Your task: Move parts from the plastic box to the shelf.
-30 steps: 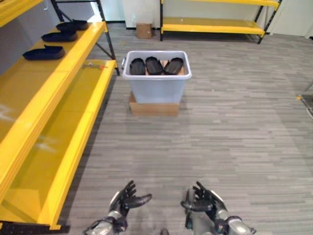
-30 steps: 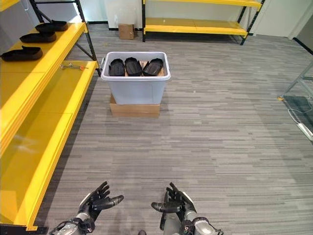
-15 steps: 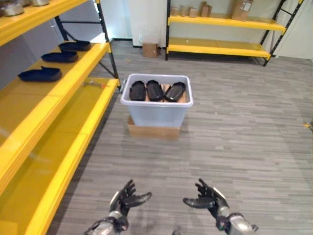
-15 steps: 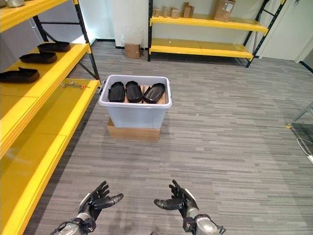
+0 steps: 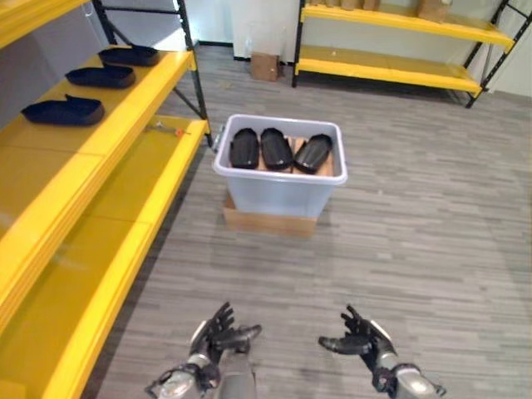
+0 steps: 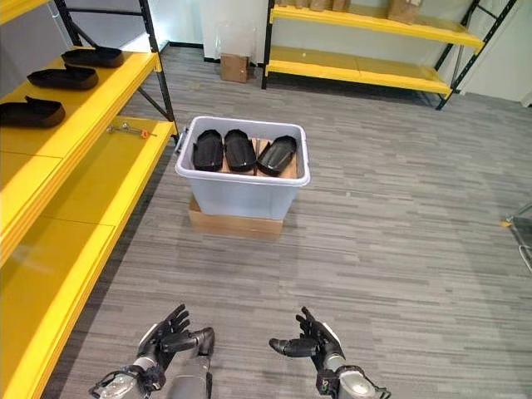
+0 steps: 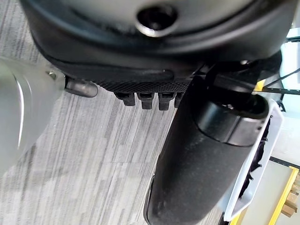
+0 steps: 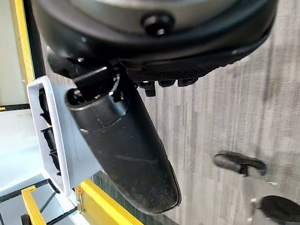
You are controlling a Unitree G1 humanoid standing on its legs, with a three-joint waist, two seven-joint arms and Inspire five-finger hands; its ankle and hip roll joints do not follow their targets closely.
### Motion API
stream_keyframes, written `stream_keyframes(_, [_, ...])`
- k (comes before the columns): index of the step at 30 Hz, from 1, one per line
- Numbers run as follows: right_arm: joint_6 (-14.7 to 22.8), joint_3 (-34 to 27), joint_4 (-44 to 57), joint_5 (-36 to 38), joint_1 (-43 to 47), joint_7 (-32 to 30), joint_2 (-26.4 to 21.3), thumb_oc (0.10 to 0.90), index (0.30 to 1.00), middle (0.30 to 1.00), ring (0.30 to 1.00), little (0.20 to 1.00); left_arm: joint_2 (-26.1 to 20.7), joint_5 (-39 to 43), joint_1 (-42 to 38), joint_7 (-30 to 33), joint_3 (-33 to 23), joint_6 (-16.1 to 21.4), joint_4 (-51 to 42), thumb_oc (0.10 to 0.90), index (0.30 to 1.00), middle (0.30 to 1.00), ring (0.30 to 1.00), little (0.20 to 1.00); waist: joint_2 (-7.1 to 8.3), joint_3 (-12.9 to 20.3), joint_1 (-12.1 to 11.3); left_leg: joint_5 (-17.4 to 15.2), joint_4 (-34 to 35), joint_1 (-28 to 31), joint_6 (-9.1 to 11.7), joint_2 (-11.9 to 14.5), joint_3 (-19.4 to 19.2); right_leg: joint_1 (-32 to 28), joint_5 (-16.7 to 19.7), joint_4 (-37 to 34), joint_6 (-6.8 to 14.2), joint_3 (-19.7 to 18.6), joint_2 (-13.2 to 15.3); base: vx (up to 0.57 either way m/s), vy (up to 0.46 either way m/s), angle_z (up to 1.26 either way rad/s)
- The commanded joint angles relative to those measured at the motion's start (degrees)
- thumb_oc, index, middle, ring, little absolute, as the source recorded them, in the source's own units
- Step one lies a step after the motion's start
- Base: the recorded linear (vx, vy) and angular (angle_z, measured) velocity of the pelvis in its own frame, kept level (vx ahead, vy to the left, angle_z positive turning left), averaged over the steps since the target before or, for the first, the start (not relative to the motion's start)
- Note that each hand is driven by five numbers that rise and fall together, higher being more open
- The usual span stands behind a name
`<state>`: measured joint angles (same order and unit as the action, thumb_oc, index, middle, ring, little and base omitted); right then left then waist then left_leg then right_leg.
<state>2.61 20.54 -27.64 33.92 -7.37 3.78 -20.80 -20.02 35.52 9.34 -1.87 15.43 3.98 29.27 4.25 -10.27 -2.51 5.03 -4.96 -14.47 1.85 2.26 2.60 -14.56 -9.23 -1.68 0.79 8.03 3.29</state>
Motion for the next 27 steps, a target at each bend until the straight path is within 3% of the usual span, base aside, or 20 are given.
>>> stream_keyframes(1, [3.6,-1.9,4.8,-0.1,0.1,2.3,-0.7,0.900,1.000,1.000,1.000,1.000,-2.7,-0.7,-1.3,-1.3,-0.6,4.3,-6.4,0.900,1.000,1.000,1.000,1.000,-0.46,4.2,-0.7,-0.7,-1.8,4.5,-1.0,-0.3,-0.4,6.4,2.5,6.9,1.9,-1.2,0.7,0.31,0.275,-0.24])
stream_keyframes(4, [3.4,-1.9,4.8,-0.2,0.2,2.3,-0.1,0.900,1.000,1.000,1.000,1.000,-3.5,-0.7,-1.2,-1.1,-0.7,4.5,-7.0,0.900,1.000,1.000,1.000,1.000,-0.12,5.0,-1.0,-4.5,-5.1,4.0,-2.5,-2.5,-1.1,5.9,2.7,7.4,3.4,-1.8,2.9,0.28,0.266,-0.05])
stream_keyframes(6, [3.4,-1.8,4.8,-0.3,0.3,2.3,0.0,0.900,1.000,1.000,1.000,1.000,-3.6,-0.9,-1.2,-1.1,-0.7,4.5,-6.7,0.900,1.000,1.000,1.000,1.000,-0.11,5.2,-1.0,-5.3,-5.8,3.9,-2.9,-3.0,-1.2,6.0,2.8,7.7,3.7,-2.0,3.4,0.15,0.164,0.02])
stream_keyframes(8, [3.5,-1.8,4.5,-0.6,0.5,2.5,0.3,0.900,1.000,1.000,1.000,1.000,-4.2,-1.6,-0.5,-0.6,-1.3,4.6,-7.2,0.900,1.000,1.000,1.000,1.000,-0.23,5.5,-1.3,-7.7,-7.1,4.5,-4.8,-4.5,-1.2,7.8,4.6,12.5,5.0,-3.0,4.8,0.21,0.256,-0.01])
stream_keyframes(9, [3.3,-1.5,4.2,-0.7,0.6,2.8,0.9,0.900,1.000,1.000,1.000,1.000,-4.4,-2.0,-0.5,-0.4,-1.6,4.4,-7.0,0.900,1.000,1.000,1.000,1.000,-0.47,5.1,-1.1,-8.9,-7.2,5.9,-6.1,-5.6,-1.2,11.7,9.0,20.5,5.9,-4.1,5.6,0.15,0.234,-0.08])
stream_keyframes(10, [3.3,-1.3,4.3,-0.6,0.6,2.8,1.1,0.900,1.000,1.000,1.000,1.000,-4.6,-2.2,-0.6,-0.1,-1.7,4.4,-7.0,0.900,1.000,1.000,1.000,1.000,-0.64,4.6,-0.7,-9.4,-7.0,6.8,-6.7,-6.1,-1.2,13.7,12.2,24.6,6.2,-4.9,5.6,0.10,0.173,-0.10])
stream_keyframes(11, [3.3,-1.3,4.3,-0.6,0.6,2.8,1.1,0.900,1.000,1.000,1.000,1.000,-4.6,-2.2,-0.6,-0.1,-1.7,4.4,-7.0,0.900,1.000,1.000,1.000,1.000,-0.68,4.8,-0.7,-9.2,-6.9,6.6,-6.7,-6.0,-1.2,13.9,12.4,24.5,6.1,-4.9,5.5,0.07,0.161,0.10])
stream_keyframes(12, [3.4,-0.9,4.6,-0.7,0.7,3.1,1.2,0.900,1.000,1.000,1.000,1.000,-5.2,-2.7,-1.0,-0.2,-1.4,4.6,-7.3,0.900,1.000,1.000,1.000,1.000,-1.82,3.4,0.2,-9.7,-6.5,8.3,-7.5,-5.8,-0.7,17.9,14.2,32.5,6.0,-5.2,4.0,0.09,0.151,0.25])
stream_keyframes(14, [3.1,-0.8,5.1,-0.5,0.5,3.5,1.1,0.900,1.000,1.000,1.000,1.000,-5.2,-3.5,-1.2,-0.7,-1.0,4.5,-7.5,0.900,1.000,1.000,1.000,1.000,-2.83,2.3,1.4,-10.1,-5.7,10.8,-7.6,-5.5,-0.3,24.0,11.2,34.6,5.7,-5.0,1.2,0.17,0.132,0.17])
stream_keyframes(16, [3.1,-0.8,5.2,-0.2,0.3,3.5,0.9,0.900,1.000,1.000,1.000,1.000,-5.2,-3.3,-1.2,-0.9,-0.9,4.5,-7.4,0.900,1.000,1.000,1.000,1.000,-2.94,1.6,2.0,-10.3,-5.7,12.2,-7.5,-5.7,0.2,25.8,10.1,34.1,5.5,-4.9,0.3,0.14,0.027,0.01])
stream_keyframes(19, [3.0,-0.9,5.5,0.3,0.2,3.1,0.7,0.900,1.000,1.000,1.000,1.000,-5.0,-2.5,-1.4,-1.2,-1.1,4.4,-7.1,0.900,1.000,1.000,1.000,1.000,-3.60,1.0,2.6,-12.9,-4.9,15.4,-7.1,-5.1,-0.8,27.2,9.8,24.7,4.9,-2.2,4.2,0.22,-0.023,0.19])
stream_keyframes(23, [2.6,-0.9,6.1,-0.5,-0.2,3.2,0.0,0.900,1.000,1.000,1.000,1.000,-4.1,-2.0,-1.3,-1.6,-1.1,4.7,-6.6,0.900,1.000,1.000,1.000,1.000,-3.50,0.5,4.4,-14.5,-3.2,20.1,-5.2,-4.5,0.1,29.5,15.6,8.7,7.2,-6.7,6.2,0.30,-0.126,0.21])
stream_keyframes(25, [2.4,-1.2,6.3,-1.2,-0.7,3.5,-0.3,0.900,1.000,1.000,1.000,1.000,-3.6,-2.4,-0.7,-2.0,-1.1,4.4,-6.4,0.900,1.000,1.000,1.000,1.000,-2.92,1.1,4.4,-14.6,-2.7,22.0,-4.5,-3.8,0.4,28.1,15.7,7.8,7.5,-4.9,6.2,0.31,-0.200,-0.07])
stream_keyframes(27, [2.5,-0.9,5.2,-0.8,0.4,3.3,-0.8,0.900,1.000,1.000,1.000,1.000,-2.5,-1.9,-0.8,-2.0,-0.6,4.3,-5.8,0.900,1.000,1.000,1.000,1.000,-2.43,3.2,4.4,-14.2,-2.6,23.1,-3.6,-1.8,1.2,26.0,15.7,7.8,6.2,-3.9,3.9,0.47,-0.345,0.16])
